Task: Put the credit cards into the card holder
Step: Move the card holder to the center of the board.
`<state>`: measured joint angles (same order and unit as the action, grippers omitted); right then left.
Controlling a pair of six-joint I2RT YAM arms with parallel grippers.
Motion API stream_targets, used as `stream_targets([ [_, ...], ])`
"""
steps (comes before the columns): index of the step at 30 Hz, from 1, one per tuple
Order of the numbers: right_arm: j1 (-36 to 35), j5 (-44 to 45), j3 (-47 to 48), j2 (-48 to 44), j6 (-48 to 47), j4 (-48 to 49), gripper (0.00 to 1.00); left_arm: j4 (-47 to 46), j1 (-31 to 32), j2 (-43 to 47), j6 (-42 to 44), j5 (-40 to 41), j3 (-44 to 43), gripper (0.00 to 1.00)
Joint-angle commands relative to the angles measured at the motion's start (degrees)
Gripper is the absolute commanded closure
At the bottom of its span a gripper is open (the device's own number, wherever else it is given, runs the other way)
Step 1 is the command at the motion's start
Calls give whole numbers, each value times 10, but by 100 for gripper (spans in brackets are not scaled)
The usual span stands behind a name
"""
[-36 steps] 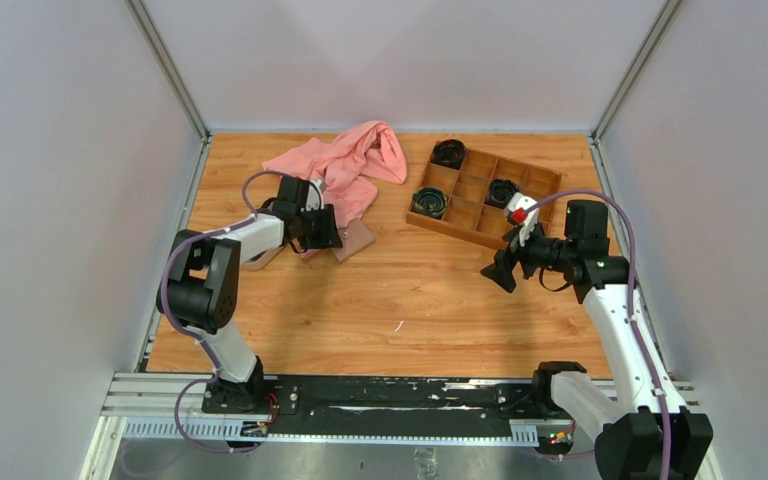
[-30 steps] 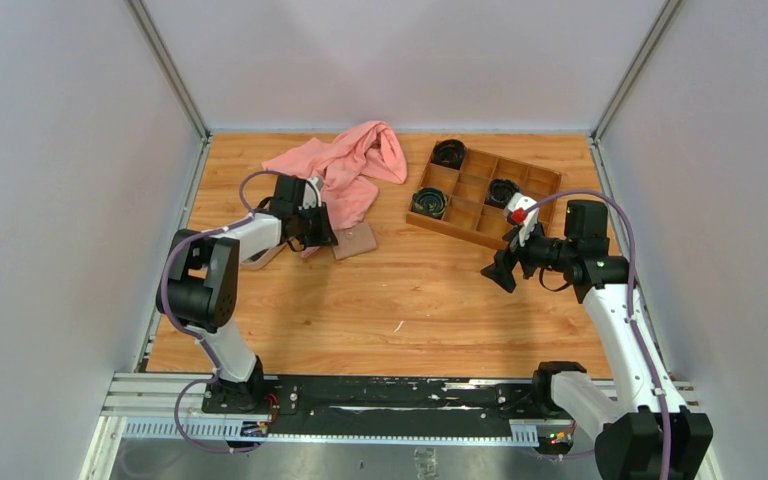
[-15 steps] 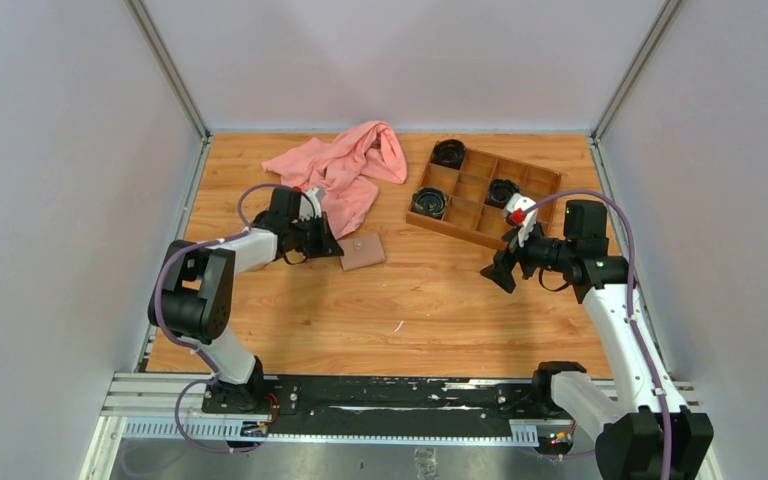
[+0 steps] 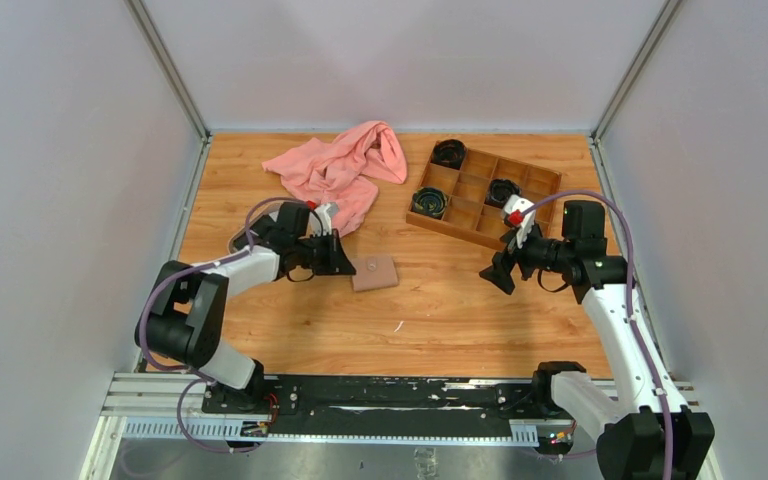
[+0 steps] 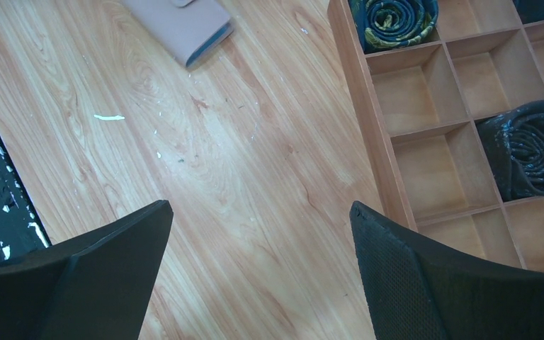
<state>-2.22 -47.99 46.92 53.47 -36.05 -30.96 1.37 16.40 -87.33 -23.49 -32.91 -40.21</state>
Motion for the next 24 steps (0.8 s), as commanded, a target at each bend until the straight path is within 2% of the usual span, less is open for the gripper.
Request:
stream_targets([
  [1,-9,-11,-12,-6,-16,-13,0,-4,34,26,-10,-14,18,100],
  [14,-10,-39,-20,-19,-36,-17,0,-4,137,47,-31,14,30,100],
  [24,-13,-57,-27,-26,-50,-18,0,-4,169,75,-46,9,45,100],
])
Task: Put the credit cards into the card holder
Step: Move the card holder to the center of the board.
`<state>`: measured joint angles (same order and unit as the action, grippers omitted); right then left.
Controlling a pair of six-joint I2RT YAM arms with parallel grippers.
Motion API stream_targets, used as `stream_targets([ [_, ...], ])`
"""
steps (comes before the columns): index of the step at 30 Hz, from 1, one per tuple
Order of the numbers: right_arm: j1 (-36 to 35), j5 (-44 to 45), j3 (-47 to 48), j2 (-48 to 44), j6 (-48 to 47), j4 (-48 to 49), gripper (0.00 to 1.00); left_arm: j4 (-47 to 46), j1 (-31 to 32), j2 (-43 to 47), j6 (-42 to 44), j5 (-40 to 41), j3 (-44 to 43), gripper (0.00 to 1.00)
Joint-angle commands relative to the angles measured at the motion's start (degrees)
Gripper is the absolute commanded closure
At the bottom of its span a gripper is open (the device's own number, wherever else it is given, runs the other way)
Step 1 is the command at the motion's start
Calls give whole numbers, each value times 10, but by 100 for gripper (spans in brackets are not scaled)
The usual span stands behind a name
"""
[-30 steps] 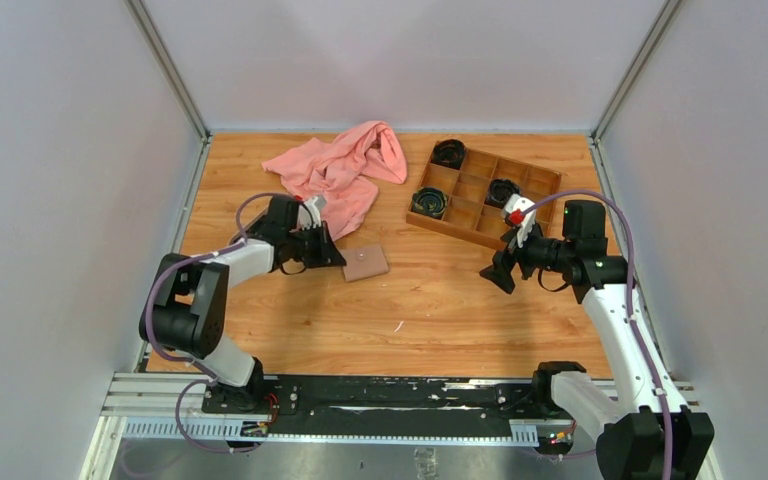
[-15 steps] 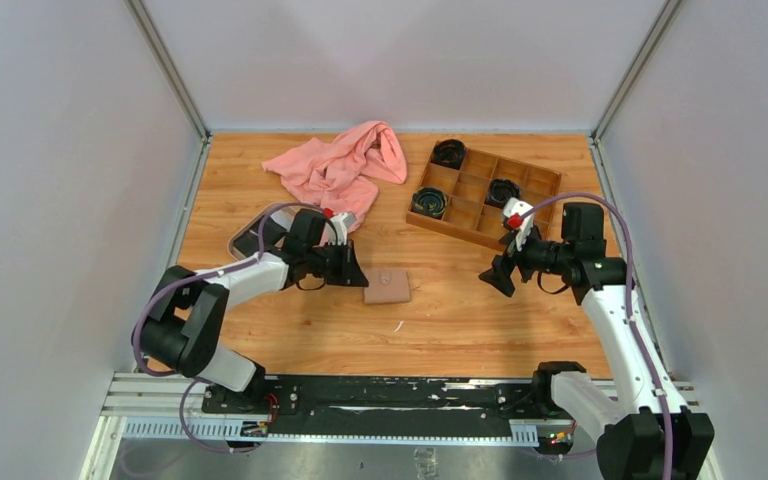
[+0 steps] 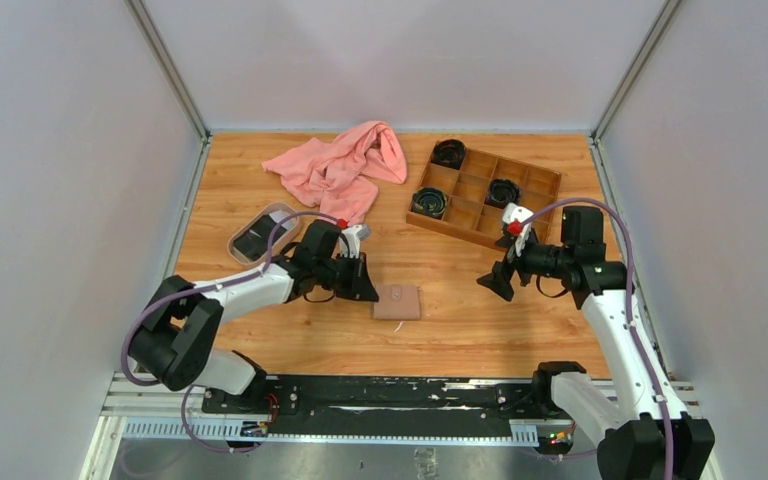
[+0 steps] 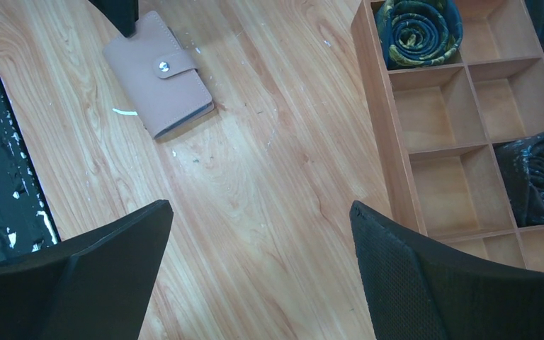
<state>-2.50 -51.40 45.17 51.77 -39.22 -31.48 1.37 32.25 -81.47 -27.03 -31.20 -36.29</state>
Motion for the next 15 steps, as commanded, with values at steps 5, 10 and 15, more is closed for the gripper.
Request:
stream_targets([
  [5,-11,-31,-11,-13,-23,-14,0,-4,16,27,-15,-15,12,100],
  [10,-12,-34,-12,-13,-26,-16,0,-4,27,37,-22,-15,17,100],
  [15,-13,-37,-13,-13,-27,-17,0,-6,50,34,-29,-9,13,100],
])
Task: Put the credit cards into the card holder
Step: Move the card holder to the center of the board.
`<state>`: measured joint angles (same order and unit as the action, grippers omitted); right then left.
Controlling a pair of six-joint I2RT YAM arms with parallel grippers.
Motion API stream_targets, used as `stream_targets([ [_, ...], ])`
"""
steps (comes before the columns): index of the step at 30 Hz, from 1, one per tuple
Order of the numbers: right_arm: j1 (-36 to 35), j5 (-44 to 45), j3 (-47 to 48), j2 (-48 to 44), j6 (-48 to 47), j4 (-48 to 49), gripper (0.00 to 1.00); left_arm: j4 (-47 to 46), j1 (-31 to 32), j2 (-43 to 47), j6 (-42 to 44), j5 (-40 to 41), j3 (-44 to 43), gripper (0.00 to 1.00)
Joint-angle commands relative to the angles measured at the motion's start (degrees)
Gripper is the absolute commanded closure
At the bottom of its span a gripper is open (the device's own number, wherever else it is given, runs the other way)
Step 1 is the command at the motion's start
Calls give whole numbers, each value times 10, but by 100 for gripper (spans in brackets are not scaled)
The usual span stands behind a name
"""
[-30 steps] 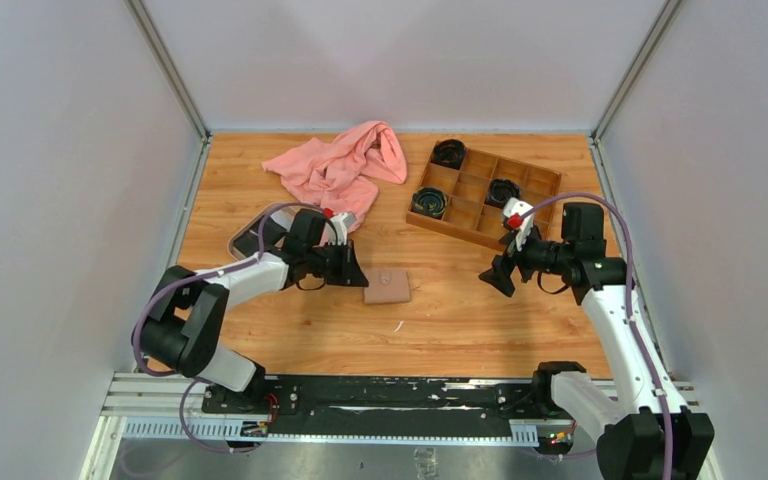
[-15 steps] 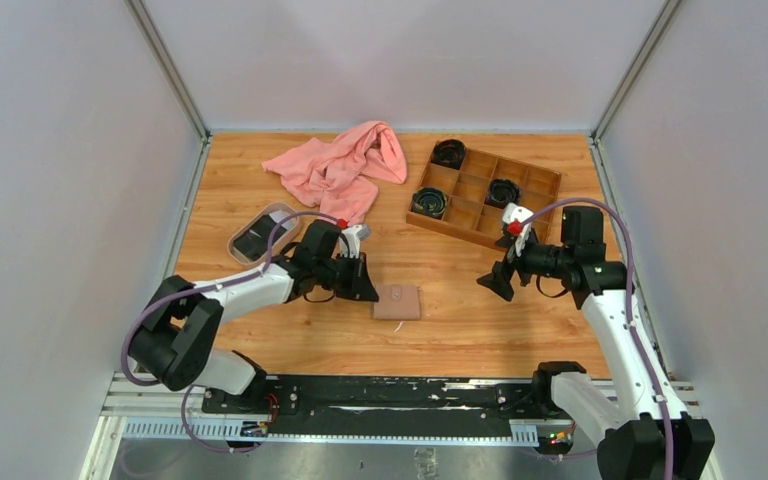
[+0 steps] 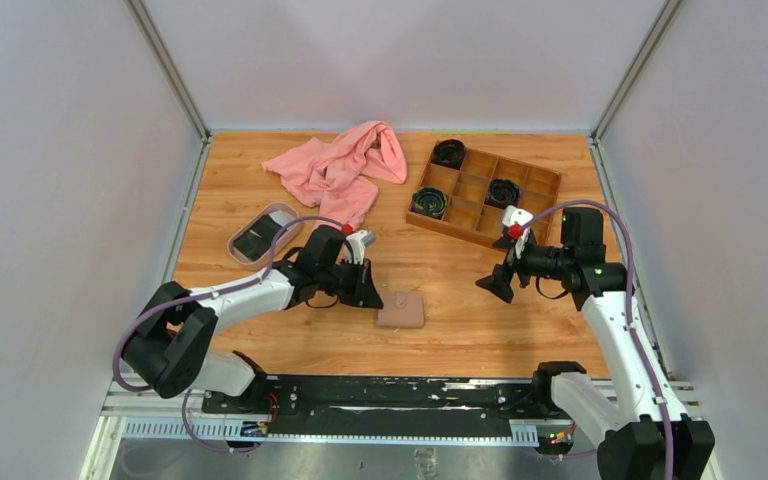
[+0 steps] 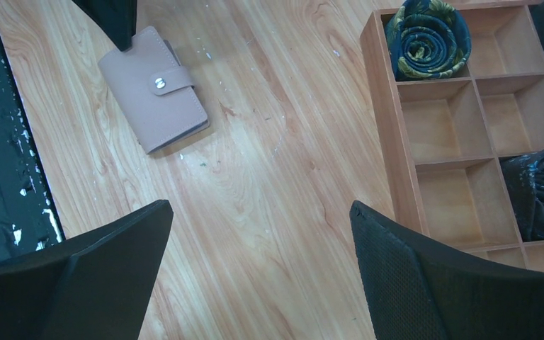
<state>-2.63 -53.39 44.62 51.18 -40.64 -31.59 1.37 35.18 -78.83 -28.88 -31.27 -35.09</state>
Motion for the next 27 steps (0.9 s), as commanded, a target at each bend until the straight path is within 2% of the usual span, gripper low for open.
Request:
stream_targets([
  [1,-11,-18,-8,-6,-14,-16,0,-6,26,5,-11,-7,0,100],
  [10,-11,-26,-8,-7,-22,-22,0,-11,69,-23,-25,6,-12,100],
  [27,-13,-40,-10,-8,-37,-32,0,-76,132,-49,-78,44,-9,100],
])
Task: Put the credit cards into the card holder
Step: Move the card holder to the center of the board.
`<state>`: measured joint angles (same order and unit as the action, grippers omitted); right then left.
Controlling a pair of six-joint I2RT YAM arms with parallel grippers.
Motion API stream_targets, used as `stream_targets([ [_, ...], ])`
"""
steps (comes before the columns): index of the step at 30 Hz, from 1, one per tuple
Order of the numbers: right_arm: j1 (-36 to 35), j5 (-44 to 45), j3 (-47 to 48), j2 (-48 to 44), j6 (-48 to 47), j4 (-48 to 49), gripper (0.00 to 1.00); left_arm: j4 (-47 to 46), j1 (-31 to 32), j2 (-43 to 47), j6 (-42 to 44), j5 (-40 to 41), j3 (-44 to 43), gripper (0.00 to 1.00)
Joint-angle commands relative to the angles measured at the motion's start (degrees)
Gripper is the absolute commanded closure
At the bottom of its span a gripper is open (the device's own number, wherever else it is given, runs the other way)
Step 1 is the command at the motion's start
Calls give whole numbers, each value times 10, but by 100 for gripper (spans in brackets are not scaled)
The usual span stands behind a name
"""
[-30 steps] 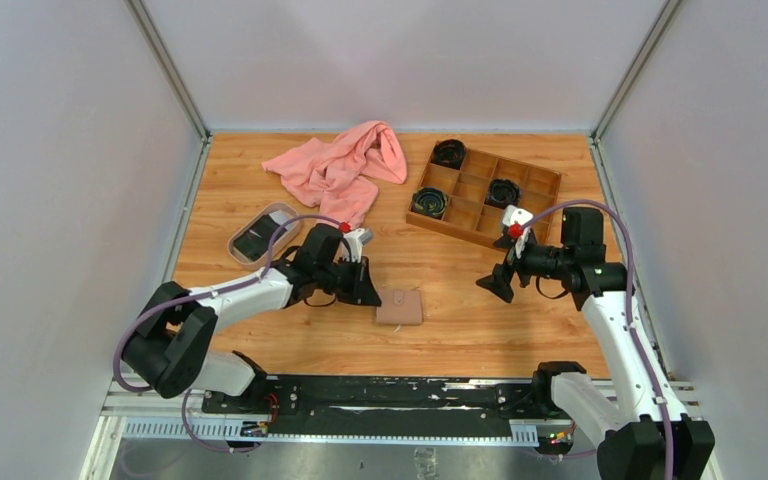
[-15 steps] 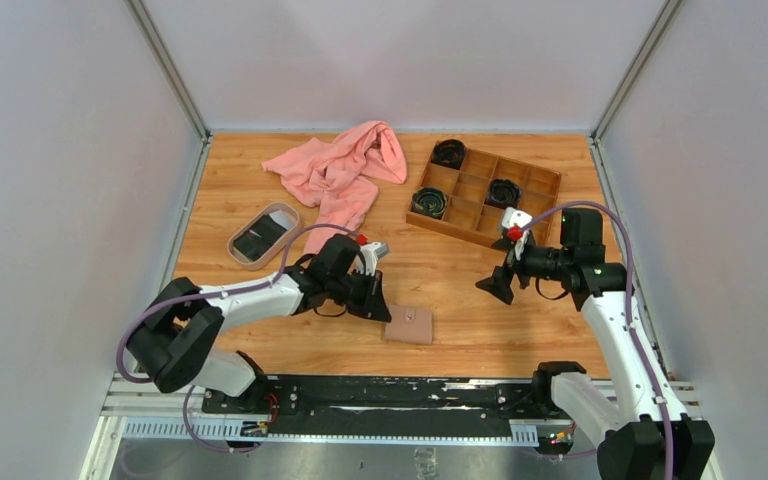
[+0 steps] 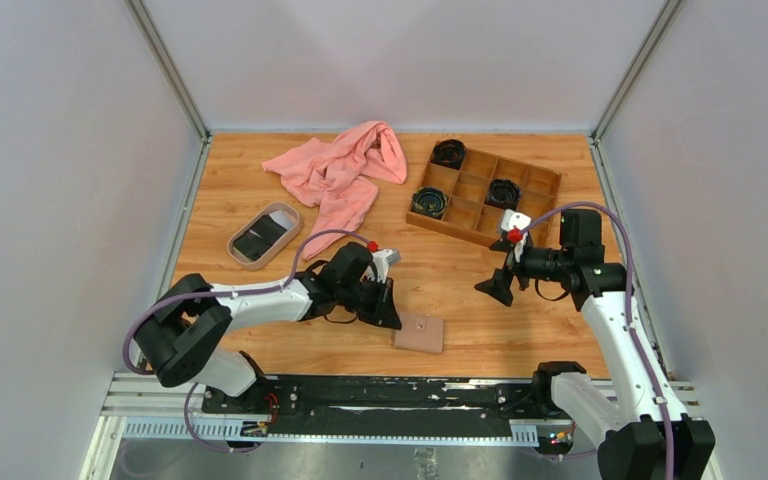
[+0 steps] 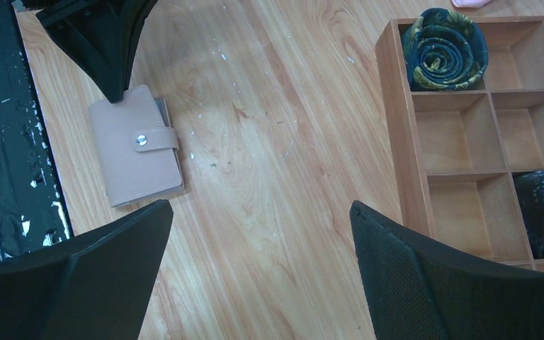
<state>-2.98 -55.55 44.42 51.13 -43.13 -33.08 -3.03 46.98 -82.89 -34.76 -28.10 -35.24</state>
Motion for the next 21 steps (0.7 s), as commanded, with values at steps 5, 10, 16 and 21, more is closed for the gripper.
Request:
stream_targets([
  [5,-11,-25,-9,-8,-20,-21,0,-47,25,-17,-34,25,-11,100],
  [10,-11,-34,-10,-7,-30,-28,0,-58,34,-22,-46,37,-10,100],
  [16,-11,-43,-12,-8,-42,-37,1,-74,44,-22,-62,56,-1,100],
  [21,-11,-45,-12,-9,-49,-41,1,-101,50,-22,-82,70,10,100],
])
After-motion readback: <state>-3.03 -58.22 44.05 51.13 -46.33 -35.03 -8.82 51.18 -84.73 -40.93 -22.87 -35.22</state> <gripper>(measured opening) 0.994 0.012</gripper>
